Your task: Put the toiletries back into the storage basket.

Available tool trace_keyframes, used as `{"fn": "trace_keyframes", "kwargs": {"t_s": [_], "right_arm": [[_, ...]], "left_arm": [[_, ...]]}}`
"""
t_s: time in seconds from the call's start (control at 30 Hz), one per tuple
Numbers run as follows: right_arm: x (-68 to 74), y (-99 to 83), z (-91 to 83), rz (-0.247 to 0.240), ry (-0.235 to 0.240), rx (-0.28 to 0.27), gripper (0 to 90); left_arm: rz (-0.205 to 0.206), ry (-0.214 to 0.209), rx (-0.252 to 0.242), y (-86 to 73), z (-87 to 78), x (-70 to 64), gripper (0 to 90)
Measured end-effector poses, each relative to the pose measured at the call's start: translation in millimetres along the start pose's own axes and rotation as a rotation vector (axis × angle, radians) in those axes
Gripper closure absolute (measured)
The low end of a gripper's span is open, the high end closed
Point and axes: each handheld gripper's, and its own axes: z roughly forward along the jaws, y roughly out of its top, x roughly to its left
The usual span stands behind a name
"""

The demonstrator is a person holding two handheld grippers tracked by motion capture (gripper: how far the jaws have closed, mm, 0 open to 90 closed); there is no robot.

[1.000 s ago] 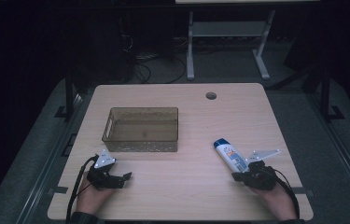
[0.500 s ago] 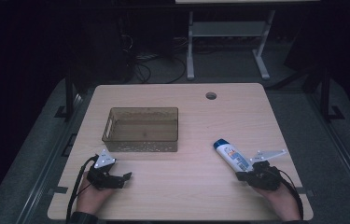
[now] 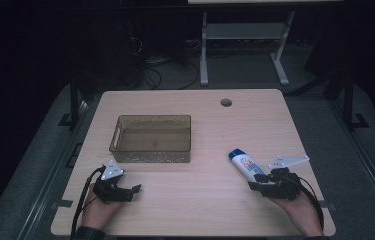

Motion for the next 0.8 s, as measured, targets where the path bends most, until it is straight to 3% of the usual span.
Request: {"fn": "trace_keyframes", "kwargs": {"t_s": [0.07,0.47,0.8], "right_arm": [[-0.5,3.8,0.6,0.004,-0.003,0.003,49.0],[-3.8,28.7,7.6,-0.021,-0.037,0.031,34.1],[-10.9,43.5,14.7,-0.02,-0.056,0.037,29.4]], "left_arm": [[0.001,0.0,0.0,0.0,0.0,0.0,12.7],[0.0,0.0,0.0,0.0,0.0,0.0,12.7],[-0.001,0.0,0.001,0.1,0.2,0.1,12.6]]}}
